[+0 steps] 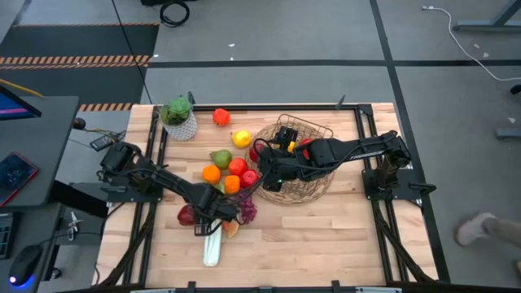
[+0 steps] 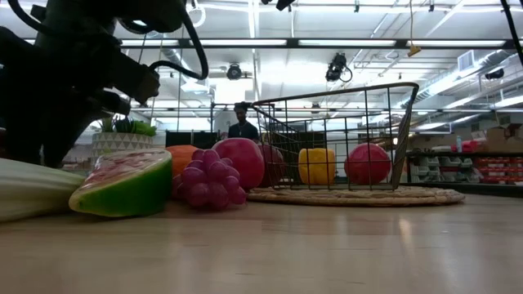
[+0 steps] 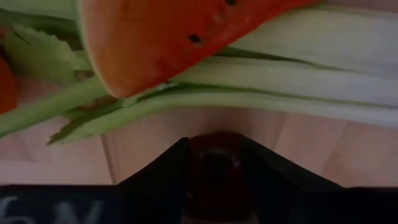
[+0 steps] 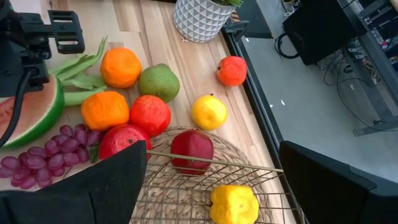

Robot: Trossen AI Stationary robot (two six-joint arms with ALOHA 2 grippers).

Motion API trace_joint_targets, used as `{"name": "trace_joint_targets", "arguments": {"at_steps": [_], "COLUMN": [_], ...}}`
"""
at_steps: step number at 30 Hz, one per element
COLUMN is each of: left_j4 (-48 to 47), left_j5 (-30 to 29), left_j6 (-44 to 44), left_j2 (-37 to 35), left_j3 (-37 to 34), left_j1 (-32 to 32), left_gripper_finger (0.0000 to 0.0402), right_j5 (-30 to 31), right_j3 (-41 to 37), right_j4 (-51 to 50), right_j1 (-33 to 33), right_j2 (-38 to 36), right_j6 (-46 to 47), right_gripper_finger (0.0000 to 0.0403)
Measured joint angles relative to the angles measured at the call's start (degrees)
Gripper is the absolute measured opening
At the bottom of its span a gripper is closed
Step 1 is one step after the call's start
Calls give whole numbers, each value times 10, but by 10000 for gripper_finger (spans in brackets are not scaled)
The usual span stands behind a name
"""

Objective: Build produce basket
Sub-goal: Put the red apple into the gold wire basket

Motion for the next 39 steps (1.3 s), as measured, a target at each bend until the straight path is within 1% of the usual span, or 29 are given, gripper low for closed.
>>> {"name": "trace_joint_targets", "arguments": {"at_steps": [5, 14, 18, 29, 35, 39], "left_j4": [-11, -16, -23, -47, -57, -60], "left_j5": [8, 9, 9, 9, 9, 5], "left_j6": [0, 16, 19, 19, 23, 31], "left_j2": [0, 0, 0, 0, 0, 0], "left_j3": [0, 0, 0, 0, 0, 14], "left_j1": [0, 0, 0, 0, 0, -4], "left_gripper_finger": [127, 108, 86, 11, 7, 7], "right_j5": [0, -4, -4, -4, -4, -4], "right_j3": [0, 0, 0, 0, 0, 0], "right_j4": [1, 12, 13, 14, 14, 14], "right_j1": [0, 0, 0, 0, 0, 0], "right_j2": [0, 0, 0, 0, 0, 0], "right_j6": [0, -11, -11, -11, -11, -12], "right_gripper_finger": [368, 368, 368, 368, 368, 368]}}
